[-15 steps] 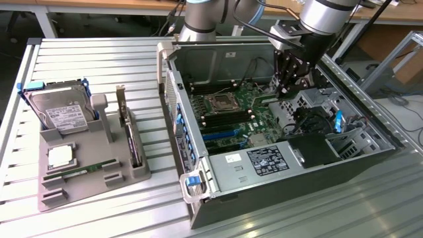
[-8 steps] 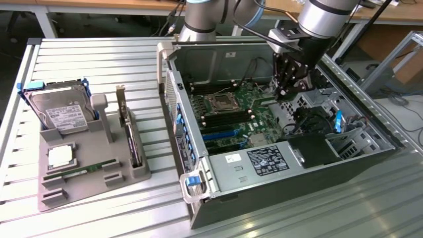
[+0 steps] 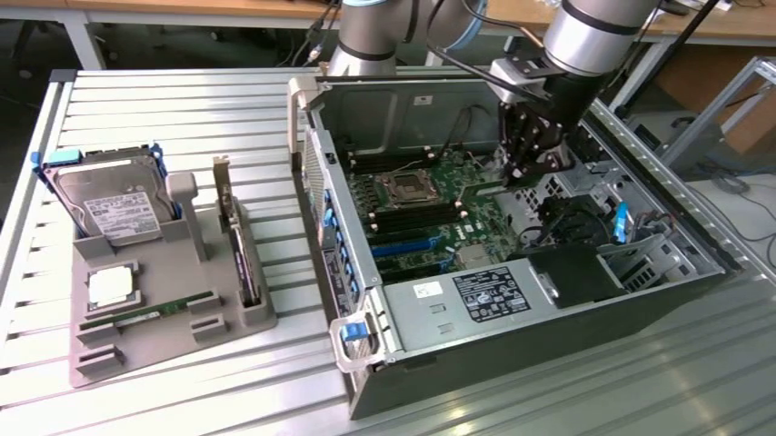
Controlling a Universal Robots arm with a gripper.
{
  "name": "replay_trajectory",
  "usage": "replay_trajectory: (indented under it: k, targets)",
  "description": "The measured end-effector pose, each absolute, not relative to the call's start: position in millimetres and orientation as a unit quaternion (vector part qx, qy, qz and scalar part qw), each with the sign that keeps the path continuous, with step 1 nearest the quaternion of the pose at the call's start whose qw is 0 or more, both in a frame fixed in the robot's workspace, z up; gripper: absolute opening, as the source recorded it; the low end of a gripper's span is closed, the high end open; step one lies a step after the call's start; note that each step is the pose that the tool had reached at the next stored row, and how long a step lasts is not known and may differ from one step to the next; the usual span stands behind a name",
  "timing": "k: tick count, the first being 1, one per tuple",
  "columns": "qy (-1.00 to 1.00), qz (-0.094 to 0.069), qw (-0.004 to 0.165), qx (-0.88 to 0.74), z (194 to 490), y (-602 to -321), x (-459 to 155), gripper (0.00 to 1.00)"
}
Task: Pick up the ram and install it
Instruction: 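Insert the ram into the slot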
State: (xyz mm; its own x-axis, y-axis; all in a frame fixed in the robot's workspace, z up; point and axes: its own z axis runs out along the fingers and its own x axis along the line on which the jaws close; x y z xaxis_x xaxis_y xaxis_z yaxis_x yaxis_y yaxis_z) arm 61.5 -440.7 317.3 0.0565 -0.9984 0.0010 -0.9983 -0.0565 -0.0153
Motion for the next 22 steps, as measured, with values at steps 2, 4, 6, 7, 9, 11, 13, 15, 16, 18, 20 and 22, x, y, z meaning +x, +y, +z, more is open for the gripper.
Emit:
replay_trajectory:
  k: [2,4,6,7,9,11,13,15,16,18,20,22]
  targets:
    - [0.687,-0.006,0.005,-0.727,316,-441,62,0.12]
    - [0.687,-0.006,0.005,-0.727,313,-441,62,0.12]
    - [0.687,-0.006,0.005,-0.727,311,-441,61,0.12]
    - [0.687,-0.006,0.005,-0.727,309,-441,60,0.12]
    - [0.687,-0.006,0.005,-0.727,308,-441,56,0.12]
    - [0.687,-0.006,0.005,-0.727,307,-441,52,0.12]
    - [0.687,-0.006,0.005,-0.727,305,-441,51,0.12]
    - [0.687,-0.006,0.005,-0.727,303,-441,46,0.12]
    - [0.687,-0.006,0.005,-0.727,302,-441,45,0.12]
    - [0.687,-0.006,0.005,-0.727,301,-441,40,0.12]
    - [0.687,-0.005,0.005,-0.727,301,-441,36,0.12]
    - [0.687,-0.005,0.005,-0.727,300,-441,31,0.12]
